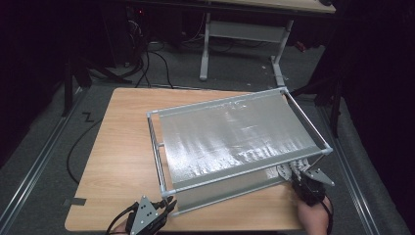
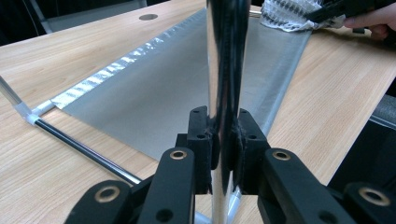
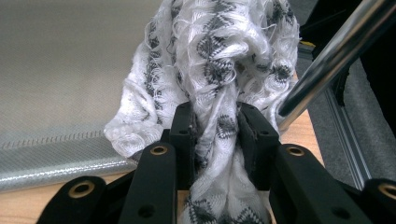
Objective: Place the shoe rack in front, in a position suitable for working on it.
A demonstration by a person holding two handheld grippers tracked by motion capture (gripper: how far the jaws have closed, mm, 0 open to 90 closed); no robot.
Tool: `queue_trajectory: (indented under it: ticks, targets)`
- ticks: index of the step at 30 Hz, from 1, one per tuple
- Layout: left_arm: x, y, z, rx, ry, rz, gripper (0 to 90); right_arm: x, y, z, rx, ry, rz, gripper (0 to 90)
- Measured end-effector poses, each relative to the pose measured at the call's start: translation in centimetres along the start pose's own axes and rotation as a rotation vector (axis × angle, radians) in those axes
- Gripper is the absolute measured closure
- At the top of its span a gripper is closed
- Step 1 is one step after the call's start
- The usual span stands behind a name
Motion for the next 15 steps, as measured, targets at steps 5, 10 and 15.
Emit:
queue_trajectory:
  ticks: [5, 10, 15]
  targets:
    - [0.0, 0.0, 0.0, -0.007, 0.000, 0.000, 79.4, 0.0, 0.0, 0.6, 0.012, -0.037, -0.003, 64.7]
    - [0.0, 0.0, 0.0, -0.010, 0.000, -0.001, 79.4, 0.1, 0.2, 1.5, 0.045, -0.056, -0.004, 59.8]
    - [0.0, 0.0, 0.0, -0.009, 0.003, -0.003, 79.3, 0.0, 0.1, 2.5, 0.071, -0.064, 0.000, 59.4]
Point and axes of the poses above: each handheld gripper's, and its own axes: y roughly forward along the jaws, x roughly out of its top, z roughly to its left, the point moved 8 cm from there along y, roughly forward along the jaws, and after that the axes turned 2 degrees about x, right-handed, at the moved point
